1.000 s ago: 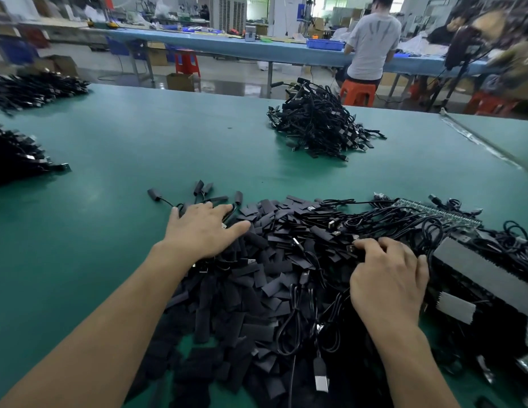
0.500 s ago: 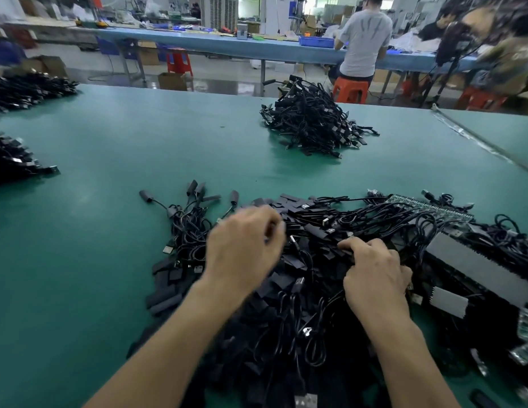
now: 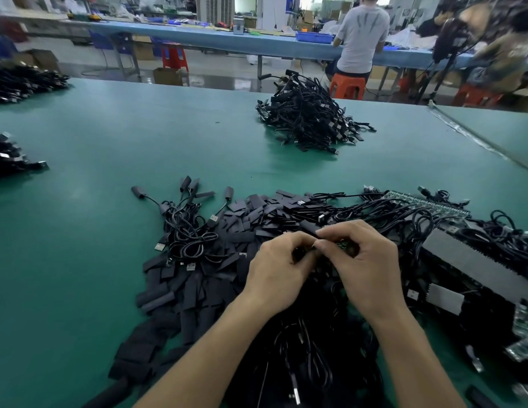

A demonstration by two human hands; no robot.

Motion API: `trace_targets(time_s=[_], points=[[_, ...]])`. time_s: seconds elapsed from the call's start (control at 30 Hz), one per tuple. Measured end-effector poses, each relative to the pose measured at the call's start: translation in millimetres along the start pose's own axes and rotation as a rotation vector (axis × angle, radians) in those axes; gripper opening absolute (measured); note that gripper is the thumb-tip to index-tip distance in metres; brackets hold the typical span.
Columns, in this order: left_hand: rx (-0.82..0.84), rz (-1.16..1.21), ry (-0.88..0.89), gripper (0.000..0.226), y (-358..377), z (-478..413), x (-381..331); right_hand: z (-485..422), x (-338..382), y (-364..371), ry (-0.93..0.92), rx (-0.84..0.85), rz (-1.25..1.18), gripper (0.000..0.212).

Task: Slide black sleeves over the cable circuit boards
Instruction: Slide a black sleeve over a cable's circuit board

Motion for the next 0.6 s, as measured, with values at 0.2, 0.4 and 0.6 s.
trace_targets(time_s=[0.2, 0.4, 0.6], points=[[-0.040, 0.191, 0.007, 0.014, 0, -4, 9, 3, -10, 5, 0.026, 0.075, 0.379, 0.022], [-0.004, 0.322, -0.014, 0.023, -1, -5, 9, 2, -11, 0, 0.112, 0.135, 0.281, 0.022], [-0.021, 0.375, 0.009, 0.016, -5, -4, 8, -2, -14, -1, 0.059, 0.189, 0.027, 0.030]])
Point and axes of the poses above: each hand's wrist, its own z-axis away from the middle knuckle, its own y-axis out of the palm, x = y × z, the point moved 2 cm from there along -z, towards the middle knuckle, and after that the axes turned 1 degree about -z, right-handed, at the moved point
